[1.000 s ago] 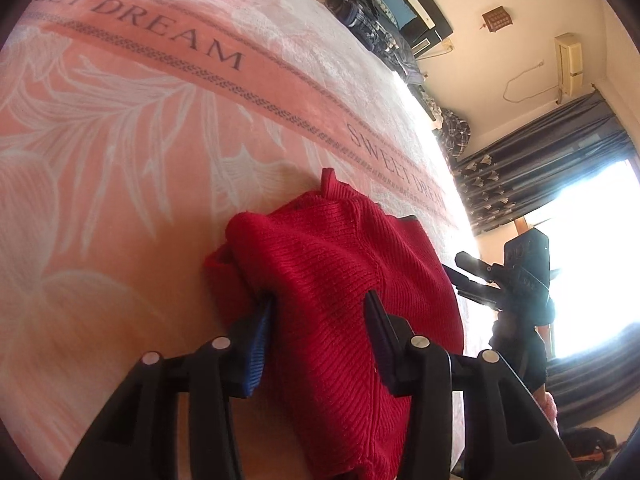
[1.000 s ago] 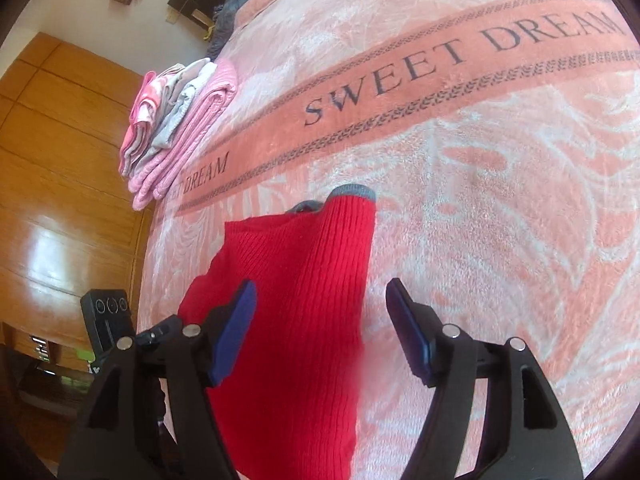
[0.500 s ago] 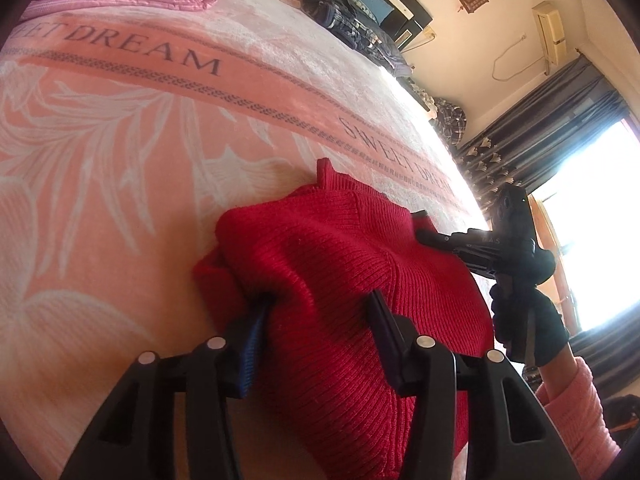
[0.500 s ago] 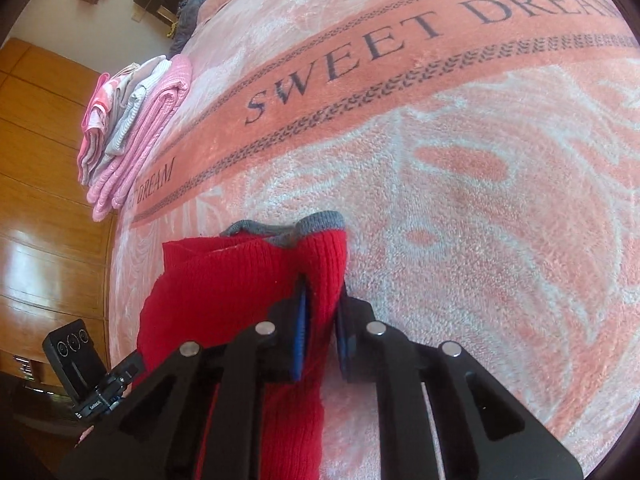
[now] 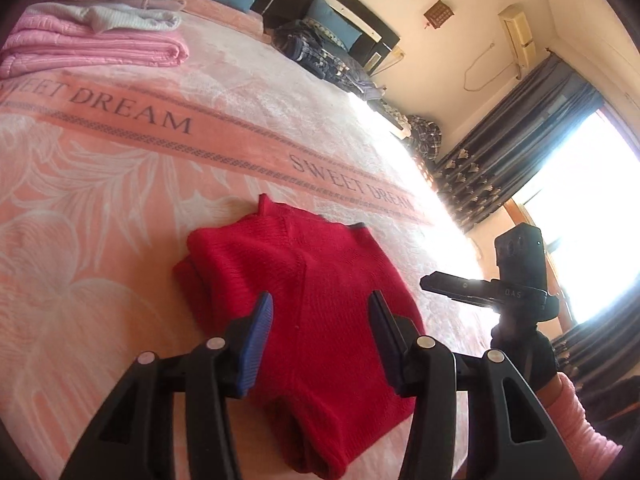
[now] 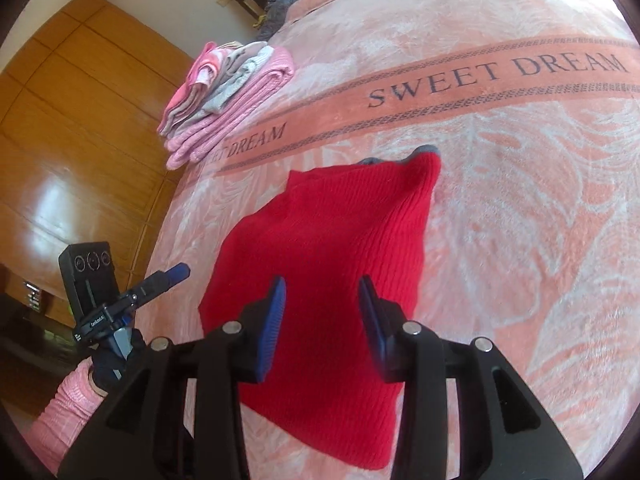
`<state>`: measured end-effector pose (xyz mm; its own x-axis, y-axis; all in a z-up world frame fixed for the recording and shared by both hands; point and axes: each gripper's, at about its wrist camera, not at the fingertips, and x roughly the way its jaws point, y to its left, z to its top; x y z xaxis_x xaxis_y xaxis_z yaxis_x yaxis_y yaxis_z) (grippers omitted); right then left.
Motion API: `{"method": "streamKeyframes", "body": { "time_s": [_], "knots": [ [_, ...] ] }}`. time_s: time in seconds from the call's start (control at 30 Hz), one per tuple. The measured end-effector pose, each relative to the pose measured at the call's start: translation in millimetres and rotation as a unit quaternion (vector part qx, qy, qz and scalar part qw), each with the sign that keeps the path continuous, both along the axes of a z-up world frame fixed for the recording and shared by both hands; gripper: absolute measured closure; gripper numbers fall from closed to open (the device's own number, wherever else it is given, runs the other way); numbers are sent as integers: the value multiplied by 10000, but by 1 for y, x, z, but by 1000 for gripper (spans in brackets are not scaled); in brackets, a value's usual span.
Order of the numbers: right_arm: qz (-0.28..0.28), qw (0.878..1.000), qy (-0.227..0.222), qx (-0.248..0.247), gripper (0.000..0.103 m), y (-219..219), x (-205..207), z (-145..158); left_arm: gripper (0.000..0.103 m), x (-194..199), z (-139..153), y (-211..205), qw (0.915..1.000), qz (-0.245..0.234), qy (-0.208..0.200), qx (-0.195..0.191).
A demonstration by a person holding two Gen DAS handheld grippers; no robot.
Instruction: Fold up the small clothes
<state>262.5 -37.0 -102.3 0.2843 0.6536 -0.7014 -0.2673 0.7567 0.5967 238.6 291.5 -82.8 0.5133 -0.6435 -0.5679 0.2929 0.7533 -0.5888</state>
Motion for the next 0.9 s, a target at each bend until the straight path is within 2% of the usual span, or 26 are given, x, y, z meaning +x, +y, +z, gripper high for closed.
{"method": "streamKeyframes", "body": {
  "time_s": [0.07, 0.17, 0.23, 0.37, 0.5, 0.6, 0.7, 0.77, 0.83, 0.9],
  "knots": [
    [149, 9998, 23, 130, 64, 10, -18, 1, 53, -17, 2, -20, 9995, -323, 22, -72],
    [169, 9998, 47, -107, 64, 17, -33, -8, 53, -32, -12, -45, 9978, -639, 160, 47],
    [145, 9994, 153, -279, 65, 17, -35, -24, 53, -35, -29, -50, 9971, -644, 356, 206],
    [185, 9985, 495, -143, 67, 15, -38, -59, 55, -29, -67, -42, 9952, -517, 781, 281],
    [199, 9993, 281, -144, 67, 18, -44, -67, 55, -28, -82, -38, 9952, -485, 834, 162],
    [187, 9991, 315, -210, 65, 18, -46, -61, 54, -31, -75, -43, 9947, -550, 770, 407],
    [119, 9993, 172, -318, 54, 16, -54, -38, 52, -35, -57, -42, 9943, -452, 833, 479],
    [134, 9974, -204, -683, 38, 17, -66, -13, 46, -43, -38, -39, 9952, -330, 768, 505],
    [109, 9947, -430, -929, 28, 17, -79, 10, 32, -53, -16, -36, 9961, -210, 659, 549],
    [-79, 9934, -483, -1034, 21, 13, -92, 30, 27, -65, 5, -34, 9963, -94, 622, 583]
  ]
}}
